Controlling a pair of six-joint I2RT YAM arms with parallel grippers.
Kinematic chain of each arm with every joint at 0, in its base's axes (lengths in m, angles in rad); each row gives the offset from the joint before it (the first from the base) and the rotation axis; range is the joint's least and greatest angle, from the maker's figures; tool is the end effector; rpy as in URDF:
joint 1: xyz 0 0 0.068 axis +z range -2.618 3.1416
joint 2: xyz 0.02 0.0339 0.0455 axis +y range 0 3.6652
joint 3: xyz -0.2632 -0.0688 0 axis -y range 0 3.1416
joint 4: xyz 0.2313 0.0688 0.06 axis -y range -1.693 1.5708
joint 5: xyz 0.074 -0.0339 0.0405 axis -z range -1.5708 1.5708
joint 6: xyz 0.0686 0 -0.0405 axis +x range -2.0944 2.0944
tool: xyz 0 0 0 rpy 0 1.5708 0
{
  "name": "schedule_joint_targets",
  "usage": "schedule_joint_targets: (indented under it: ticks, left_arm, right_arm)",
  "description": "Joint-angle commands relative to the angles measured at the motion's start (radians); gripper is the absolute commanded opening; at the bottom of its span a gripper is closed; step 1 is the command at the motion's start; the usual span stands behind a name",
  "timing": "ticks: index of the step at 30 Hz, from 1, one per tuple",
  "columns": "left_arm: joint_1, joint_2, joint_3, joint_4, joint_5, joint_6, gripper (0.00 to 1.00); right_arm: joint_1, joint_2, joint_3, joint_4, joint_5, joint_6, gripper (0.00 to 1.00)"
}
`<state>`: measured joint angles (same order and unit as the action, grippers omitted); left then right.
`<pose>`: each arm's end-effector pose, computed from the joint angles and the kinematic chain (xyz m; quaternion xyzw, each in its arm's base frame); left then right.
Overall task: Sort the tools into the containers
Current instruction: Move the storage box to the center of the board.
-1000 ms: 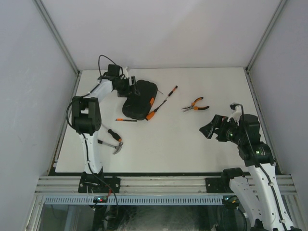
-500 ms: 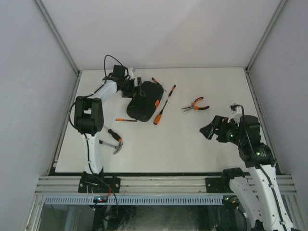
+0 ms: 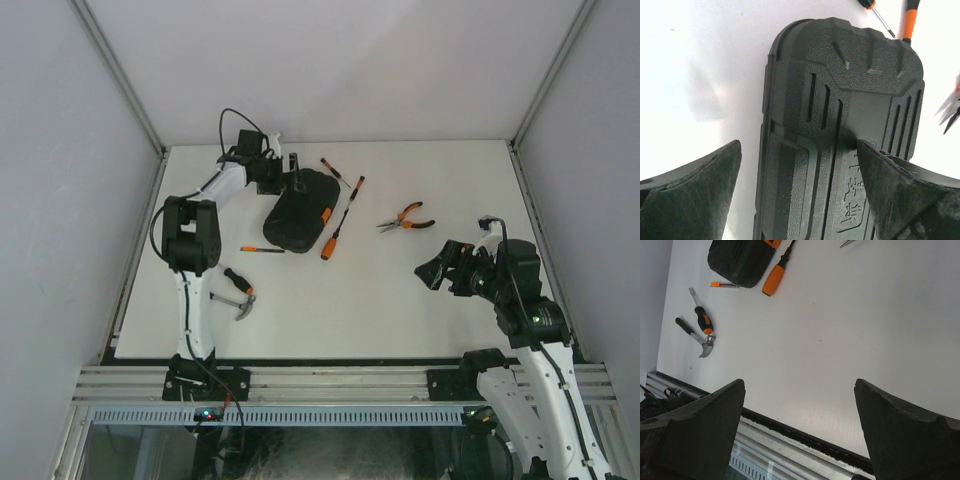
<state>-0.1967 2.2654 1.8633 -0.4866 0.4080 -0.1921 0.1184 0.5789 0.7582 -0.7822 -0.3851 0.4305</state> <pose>0.4960 -0.1266 0.1741 0.0699 0.9227 -0.2506 0.2845 0.1259 0.0409 0.2798 0.0471 0.8721 0.2868 0.3937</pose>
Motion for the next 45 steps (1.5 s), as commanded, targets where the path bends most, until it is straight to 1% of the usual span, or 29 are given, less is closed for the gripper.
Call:
schedule_joint_targets:
  ticks: [1, 6, 11, 13, 16, 20, 24, 26, 29, 33, 38, 45]
  left_arm:
    - [0.0, 0.03, 0.047, 0.038, 0.074, -0.017, 1.0]
    - [-0.001, 0.012, -0.024, 0.094, 0.109, -0.052, 0.98]
    - [-0.006, -0.061, -0.155, 0.157, 0.11, -0.071, 0.95]
    - [-0.011, -0.101, -0.225, 0.207, 0.098, -0.08, 0.94]
    - [-0.024, -0.134, -0.293, 0.221, 0.084, -0.073, 0.93]
    - [-0.051, -0.155, -0.336, 0.225, 0.064, -0.069, 0.91]
    - [-0.086, -0.181, -0.388, 0.267, 0.054, -0.092, 0.9]
    - [-0.104, -0.191, -0.41, 0.273, 0.037, -0.116, 0.89]
    - [-0.127, -0.219, -0.479, 0.336, 0.035, -0.169, 0.89]
    - [-0.17, -0.26, -0.558, 0.372, -0.02, -0.227, 0.88]
    - [-0.226, -0.311, -0.673, 0.456, -0.068, -0.325, 0.88]
    - [-0.258, -0.378, -0.82, 0.531, -0.115, -0.403, 0.88]
  right_arm:
    - [0.006, -0.001, 0.02, 0.008, 0.013, 0.017, 0.9]
    - [0.01, 0.0, 0.021, 0.01, 0.015, 0.02, 0.9]
    - [0.016, 0.005, 0.02, 0.015, 0.011, 0.022, 0.9]
    - [0.018, 0.004, 0.02, 0.015, 0.01, 0.024, 0.9]
    - [0.024, 0.002, 0.021, 0.015, 0.012, 0.025, 0.9]
    - [0.032, 0.002, 0.021, 0.011, 0.016, 0.026, 0.89]
    - [0.038, 0.002, 0.02, 0.006, 0.023, 0.027, 0.89]
    - [0.041, 0.002, 0.021, 0.002, 0.024, 0.025, 0.89]
    - [0.044, 0.0, 0.02, 0.001, 0.03, 0.03, 0.89]
    - [0.049, -0.001, 0.021, -0.001, 0.039, 0.04, 0.89]
    - [0.056, -0.001, 0.021, 0.0, 0.053, 0.049, 0.88]
    - [0.065, -0.012, 0.007, 0.003, 0.083, 0.071, 0.88]
